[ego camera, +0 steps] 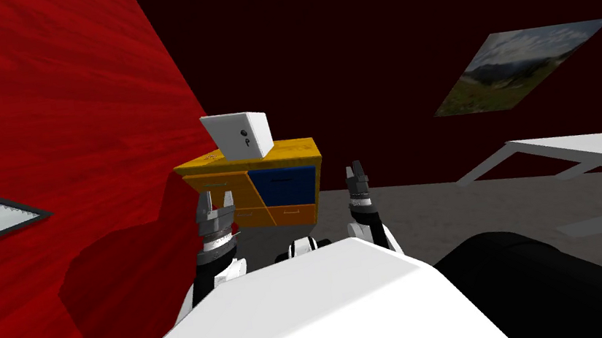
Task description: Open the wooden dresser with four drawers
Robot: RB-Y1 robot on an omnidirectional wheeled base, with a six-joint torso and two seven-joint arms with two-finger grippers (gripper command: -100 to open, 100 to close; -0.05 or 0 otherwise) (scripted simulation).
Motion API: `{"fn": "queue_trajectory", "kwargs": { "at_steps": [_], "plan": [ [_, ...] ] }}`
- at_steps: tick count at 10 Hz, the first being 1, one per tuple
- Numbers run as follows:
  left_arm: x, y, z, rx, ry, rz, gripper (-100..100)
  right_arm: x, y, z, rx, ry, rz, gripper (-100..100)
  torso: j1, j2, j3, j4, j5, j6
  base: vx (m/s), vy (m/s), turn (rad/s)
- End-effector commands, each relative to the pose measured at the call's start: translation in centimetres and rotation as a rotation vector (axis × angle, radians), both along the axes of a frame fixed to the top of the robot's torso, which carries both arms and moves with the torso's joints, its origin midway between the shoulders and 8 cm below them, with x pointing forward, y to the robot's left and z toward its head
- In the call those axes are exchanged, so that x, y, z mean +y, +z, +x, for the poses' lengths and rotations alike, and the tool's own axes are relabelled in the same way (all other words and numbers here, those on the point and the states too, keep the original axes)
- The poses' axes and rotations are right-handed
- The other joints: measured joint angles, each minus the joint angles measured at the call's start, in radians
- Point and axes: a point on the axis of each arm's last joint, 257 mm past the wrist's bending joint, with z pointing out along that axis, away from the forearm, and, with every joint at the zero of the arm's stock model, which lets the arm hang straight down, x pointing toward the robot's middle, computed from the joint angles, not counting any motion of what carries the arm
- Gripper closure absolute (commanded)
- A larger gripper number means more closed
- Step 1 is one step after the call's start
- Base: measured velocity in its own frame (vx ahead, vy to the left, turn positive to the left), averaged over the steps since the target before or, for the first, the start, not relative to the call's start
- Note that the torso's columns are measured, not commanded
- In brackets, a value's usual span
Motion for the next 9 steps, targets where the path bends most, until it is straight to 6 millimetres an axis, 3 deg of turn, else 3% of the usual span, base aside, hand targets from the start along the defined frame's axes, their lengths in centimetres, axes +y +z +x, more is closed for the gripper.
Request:
{"fn": "queue_trajectory", "kwargs": {
  "at_steps": [1,9],
  "plan": [
    [-0.7,-1.6,1.1,0.048,-0.024,0.048,-100,0.0,0.0,0.0,0.0,0.0,0.0,0,0.0,0.002,-0.005,0.003,0.0,0.0,0.021,-0.026,-0.05],
    [-1.5,-9.0,5.6,0.243,-0.026,0.071,-100,0.0,0.0,0.0,0.0,0.0,0.0,0,0.001,0.004,-0.005,0.004,0.0,0.0,0.044,-0.056,-0.056]
  ]
}}
